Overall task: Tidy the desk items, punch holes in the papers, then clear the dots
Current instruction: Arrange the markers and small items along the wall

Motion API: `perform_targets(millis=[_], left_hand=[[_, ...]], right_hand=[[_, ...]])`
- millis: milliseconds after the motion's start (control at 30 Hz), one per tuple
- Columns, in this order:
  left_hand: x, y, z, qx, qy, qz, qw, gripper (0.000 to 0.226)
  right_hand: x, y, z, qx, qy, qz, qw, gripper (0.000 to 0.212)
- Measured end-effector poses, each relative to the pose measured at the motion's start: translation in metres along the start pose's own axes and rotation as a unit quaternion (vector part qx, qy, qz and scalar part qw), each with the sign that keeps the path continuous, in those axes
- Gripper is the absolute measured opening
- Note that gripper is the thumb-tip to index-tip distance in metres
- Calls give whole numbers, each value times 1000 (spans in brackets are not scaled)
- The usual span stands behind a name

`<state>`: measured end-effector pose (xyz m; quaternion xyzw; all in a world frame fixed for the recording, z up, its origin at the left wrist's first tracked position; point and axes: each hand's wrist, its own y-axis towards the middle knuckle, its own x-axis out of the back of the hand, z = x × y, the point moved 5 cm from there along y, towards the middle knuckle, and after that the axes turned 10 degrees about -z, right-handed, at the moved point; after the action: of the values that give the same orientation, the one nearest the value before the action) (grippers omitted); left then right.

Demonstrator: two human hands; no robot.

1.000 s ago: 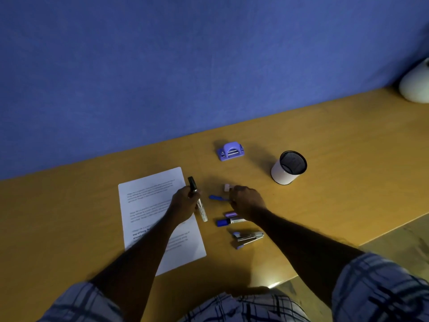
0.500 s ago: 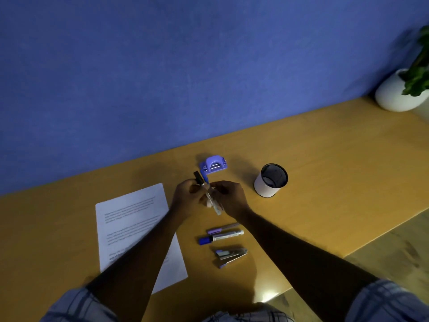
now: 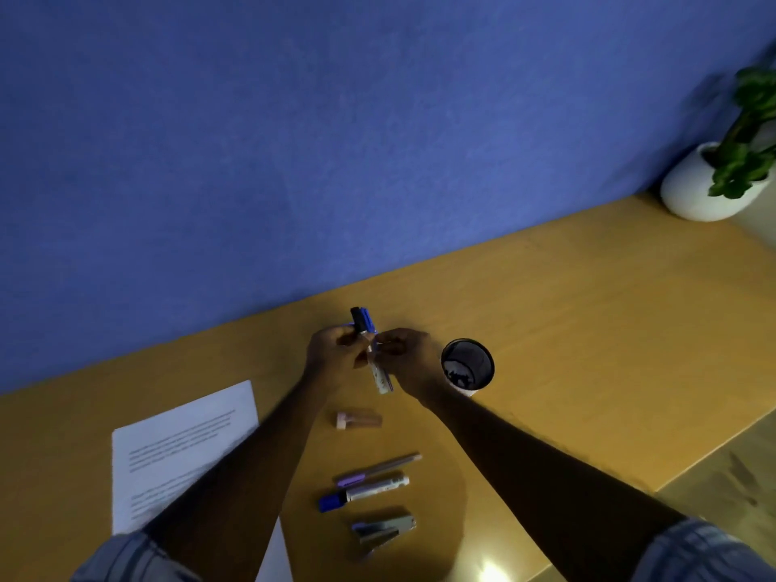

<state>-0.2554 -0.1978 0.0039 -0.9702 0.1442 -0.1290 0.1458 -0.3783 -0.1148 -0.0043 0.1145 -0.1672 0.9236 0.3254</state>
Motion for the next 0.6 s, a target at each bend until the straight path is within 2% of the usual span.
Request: perform_targets(millis=[133, 233, 367, 500, 600], left_hand=[[-20, 20, -11, -8, 21, -5, 1000, 23], [-25, 34, -11, -6, 54, -13, 998, 29], [-24, 37, 1, -2, 93, 3, 996, 38], [-22, 31, 13, -27, 138, 7, 990, 7], [-20, 34, 25, -24, 163, 10, 986, 12]], right_hand=[[20, 35, 12, 18, -29, -65, 997, 23], [38, 73, 18, 53, -110, -103, 987, 27], [53, 126, 7, 12, -191, -108, 976, 29], [51, 158, -7, -12, -242, -86, 966, 22], [50, 171, -14, -5, -280, -81, 957, 18]])
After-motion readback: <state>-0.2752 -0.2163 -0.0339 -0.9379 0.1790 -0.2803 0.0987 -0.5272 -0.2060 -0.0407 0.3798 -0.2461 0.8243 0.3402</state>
